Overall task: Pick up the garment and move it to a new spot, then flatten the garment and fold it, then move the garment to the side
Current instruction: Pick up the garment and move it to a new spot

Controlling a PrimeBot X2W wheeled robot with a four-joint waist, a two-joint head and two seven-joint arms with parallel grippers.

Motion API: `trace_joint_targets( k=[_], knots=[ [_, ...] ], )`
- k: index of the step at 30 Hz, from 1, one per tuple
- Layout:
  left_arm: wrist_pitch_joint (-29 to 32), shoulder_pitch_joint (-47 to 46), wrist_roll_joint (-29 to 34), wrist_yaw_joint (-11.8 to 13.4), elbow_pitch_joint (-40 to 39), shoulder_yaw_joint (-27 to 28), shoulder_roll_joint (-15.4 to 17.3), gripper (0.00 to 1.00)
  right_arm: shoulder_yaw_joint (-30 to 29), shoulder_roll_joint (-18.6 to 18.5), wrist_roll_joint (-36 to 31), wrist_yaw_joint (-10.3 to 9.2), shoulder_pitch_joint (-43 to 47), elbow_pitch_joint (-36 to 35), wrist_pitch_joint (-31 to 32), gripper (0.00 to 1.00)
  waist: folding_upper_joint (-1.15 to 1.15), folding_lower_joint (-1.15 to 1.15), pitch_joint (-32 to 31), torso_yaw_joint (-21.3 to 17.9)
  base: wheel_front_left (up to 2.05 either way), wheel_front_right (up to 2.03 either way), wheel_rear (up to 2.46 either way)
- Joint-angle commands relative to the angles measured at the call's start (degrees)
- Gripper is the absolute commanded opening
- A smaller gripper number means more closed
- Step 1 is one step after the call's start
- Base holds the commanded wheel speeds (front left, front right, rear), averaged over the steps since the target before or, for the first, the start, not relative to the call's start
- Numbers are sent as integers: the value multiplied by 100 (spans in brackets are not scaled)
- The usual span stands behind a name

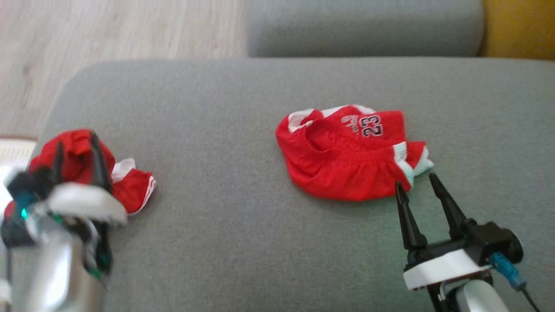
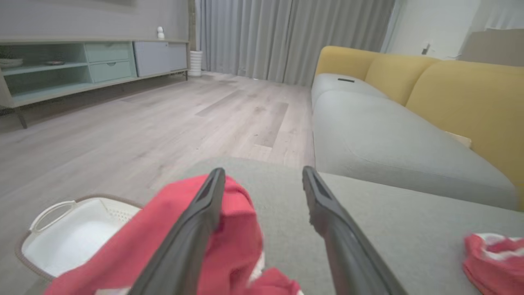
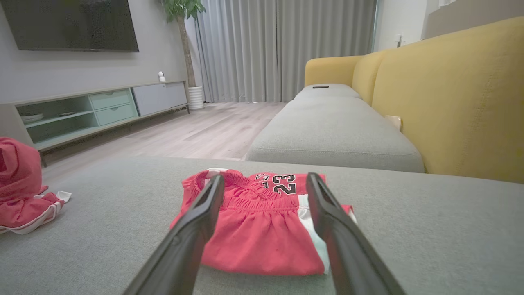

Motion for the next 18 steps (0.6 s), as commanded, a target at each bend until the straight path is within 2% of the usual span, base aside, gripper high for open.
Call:
trace_joint_targets(
  k=[1,7,11,14,18],
  knots=[
    [-35,-18,95,54,-358,246,75,100,117,36,32,43,-18,-149,-37,100,0,0,-162,-141,0,0,0],
    [-35,1264,640,196,-2047,477,-466,100,37,87,73,43,70,-121,-37,100,0,0,-335,-386,0,0,0],
    [-35,2116,942,93,-2907,420,-716,100,47,97,63,43,147,-103,-37,100,0,0,-394,-472,0,0,0],
    [-35,2644,1209,26,-3159,298,-783,100,59,100,40,43,220,-81,-37,100,0,0,-452,-519,0,0,0],
    [-35,3139,1419,85,-3086,179,-828,100,95,97,28,43,327,-76,-37,100,0,0,-547,-576,0,0,0]
  ],
)
